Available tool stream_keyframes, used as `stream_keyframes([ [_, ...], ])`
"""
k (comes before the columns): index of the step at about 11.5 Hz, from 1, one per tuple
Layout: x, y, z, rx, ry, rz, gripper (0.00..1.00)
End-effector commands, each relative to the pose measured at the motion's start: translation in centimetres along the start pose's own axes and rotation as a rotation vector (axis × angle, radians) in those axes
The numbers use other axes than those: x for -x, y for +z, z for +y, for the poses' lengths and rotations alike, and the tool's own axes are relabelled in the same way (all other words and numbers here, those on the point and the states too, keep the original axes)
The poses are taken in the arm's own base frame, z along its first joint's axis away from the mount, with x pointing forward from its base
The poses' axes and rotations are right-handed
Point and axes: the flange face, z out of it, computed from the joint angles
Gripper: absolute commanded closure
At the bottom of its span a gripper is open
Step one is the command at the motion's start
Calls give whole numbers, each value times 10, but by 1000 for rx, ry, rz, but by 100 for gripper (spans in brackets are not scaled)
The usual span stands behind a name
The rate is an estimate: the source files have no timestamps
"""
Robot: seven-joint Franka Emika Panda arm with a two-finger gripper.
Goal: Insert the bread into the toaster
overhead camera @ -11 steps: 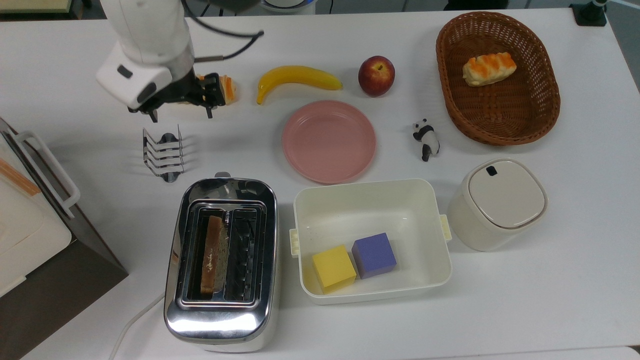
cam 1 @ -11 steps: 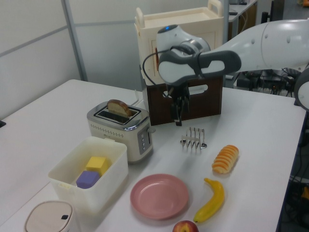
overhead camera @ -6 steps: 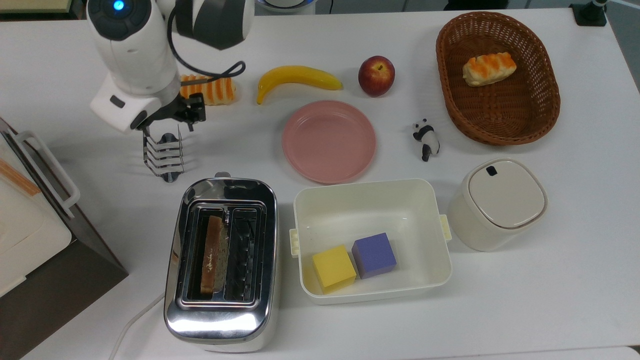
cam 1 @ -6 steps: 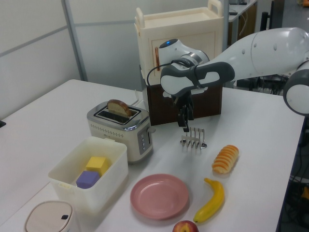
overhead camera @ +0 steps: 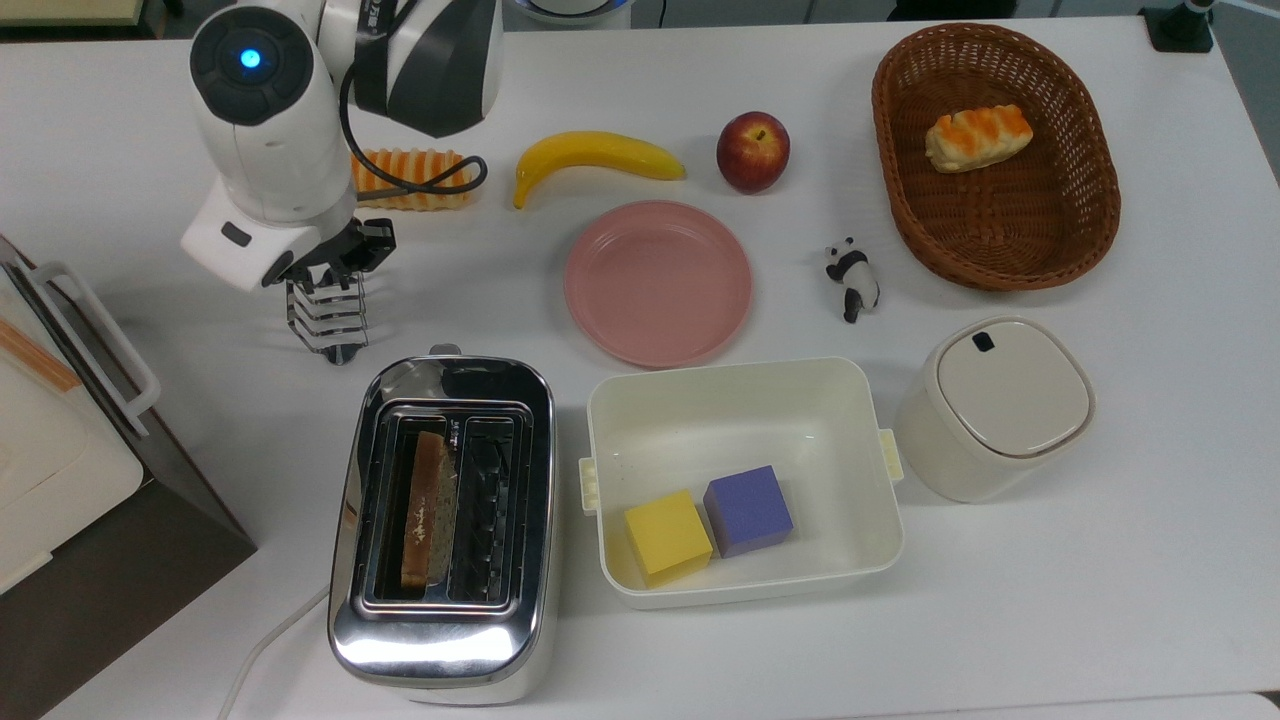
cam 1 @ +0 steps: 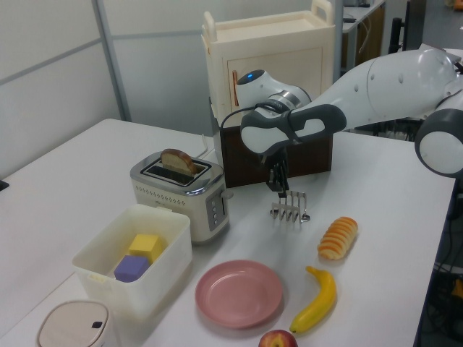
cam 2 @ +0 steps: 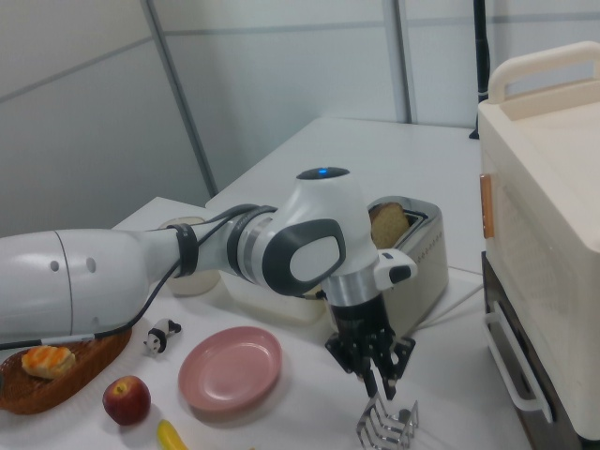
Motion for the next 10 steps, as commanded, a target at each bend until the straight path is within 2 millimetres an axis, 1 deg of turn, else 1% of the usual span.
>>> stream_keyframes([
  [1, 11, -73, 5, 3, 17, 110, 70],
  [2, 9, -100, 4, -30, 34, 166, 69],
  [3, 7, -118, 3, -54, 48, 216, 68],
  [4, 4, -127, -1, -81, 65, 254, 67],
  [5, -3, -149, -3, -99, 124, 337, 64],
  [6, -8, -154, -5, -91, 150, 378, 64],
  [8, -32, -164, -24, -74, 210, 497, 60],
  [9, -49, -160, -31, -62, 249, 569, 59],
  [10, -65, -160, -46, -51, 258, 638, 59],
])
